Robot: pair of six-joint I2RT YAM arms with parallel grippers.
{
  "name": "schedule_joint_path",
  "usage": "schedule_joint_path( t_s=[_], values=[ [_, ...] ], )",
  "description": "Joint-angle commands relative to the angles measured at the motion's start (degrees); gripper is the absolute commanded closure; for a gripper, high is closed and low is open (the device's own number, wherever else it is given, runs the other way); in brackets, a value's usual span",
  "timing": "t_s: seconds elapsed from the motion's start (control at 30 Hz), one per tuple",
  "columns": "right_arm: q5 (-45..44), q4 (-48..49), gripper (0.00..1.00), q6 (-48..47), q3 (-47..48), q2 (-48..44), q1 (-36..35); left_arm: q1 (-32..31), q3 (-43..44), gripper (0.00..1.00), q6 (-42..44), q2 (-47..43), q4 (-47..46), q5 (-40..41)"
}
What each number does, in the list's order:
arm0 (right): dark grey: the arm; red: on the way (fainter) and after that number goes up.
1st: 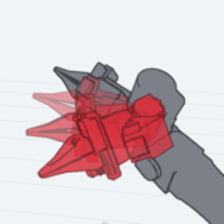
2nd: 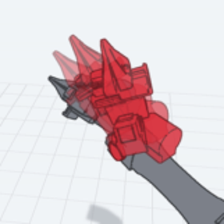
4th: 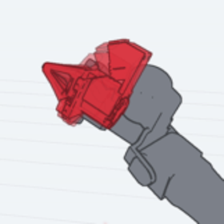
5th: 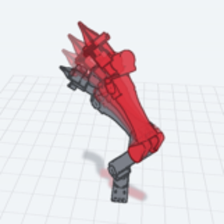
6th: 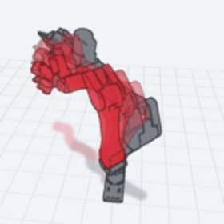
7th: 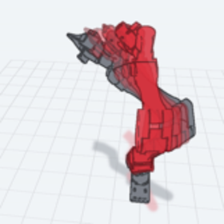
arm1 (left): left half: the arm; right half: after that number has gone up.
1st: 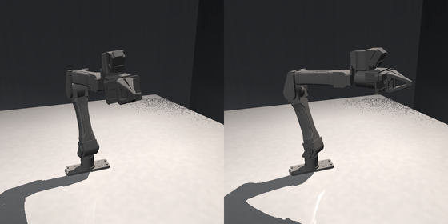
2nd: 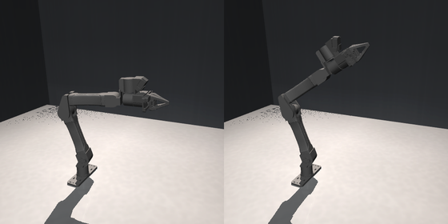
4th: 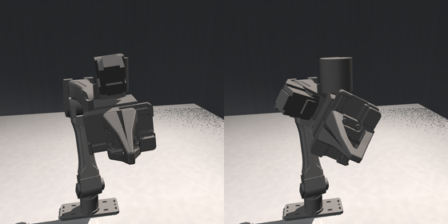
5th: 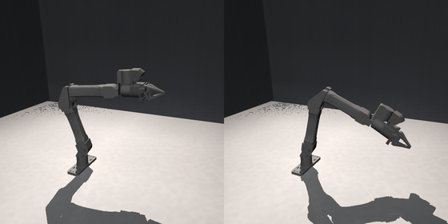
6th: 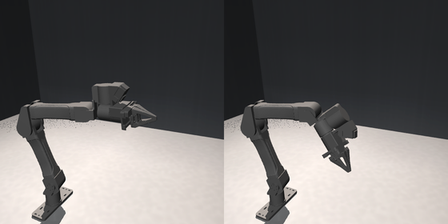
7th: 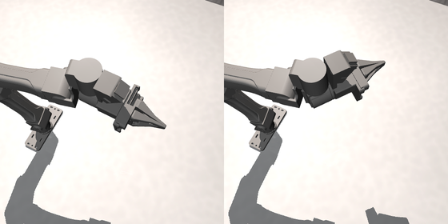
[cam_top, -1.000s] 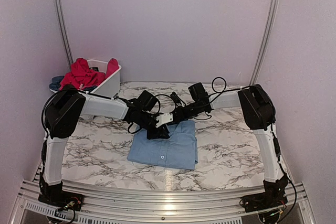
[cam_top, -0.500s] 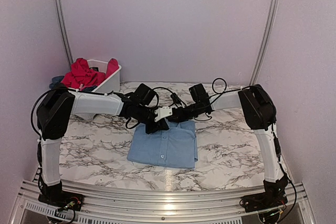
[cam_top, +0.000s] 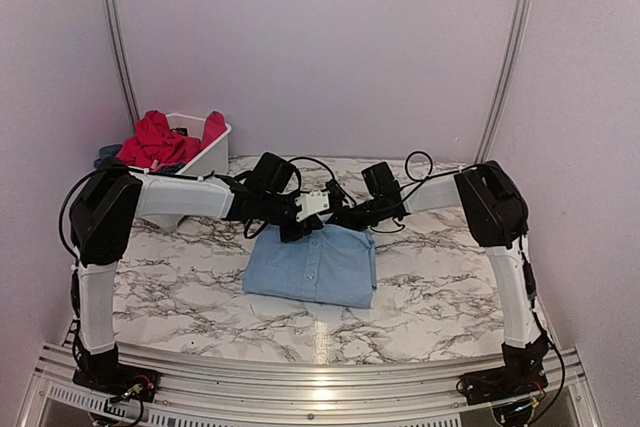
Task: Fold and stack the mixed laundry pile
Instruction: Adjust the square-folded shirt at the center of the board.
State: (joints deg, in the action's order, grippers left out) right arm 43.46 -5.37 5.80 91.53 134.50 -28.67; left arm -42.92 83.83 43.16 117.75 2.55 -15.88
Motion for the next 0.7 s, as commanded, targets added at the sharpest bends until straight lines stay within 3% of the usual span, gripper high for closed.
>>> schedule_joint_path(
  t_s=[0.0,0.3,0.67],
  values=[
    [0.7,-3.0,0.81,1.1,-0.8,-3.2,1.2,0.9,1.0,1.0,3.0,2.5,-4.8,0.5],
    [0.0,-10.8,0.79,-0.7,13.2,1.2,3.4,0.2,-2.6,1.0,4.1,1.3,-6.4,1.1],
    [2.6,-14.2,0.93,-3.3,16.8,10.9,3.3,0.0,-0.2,1.0,4.9,1.8,-7.7,3.2]
  ],
)
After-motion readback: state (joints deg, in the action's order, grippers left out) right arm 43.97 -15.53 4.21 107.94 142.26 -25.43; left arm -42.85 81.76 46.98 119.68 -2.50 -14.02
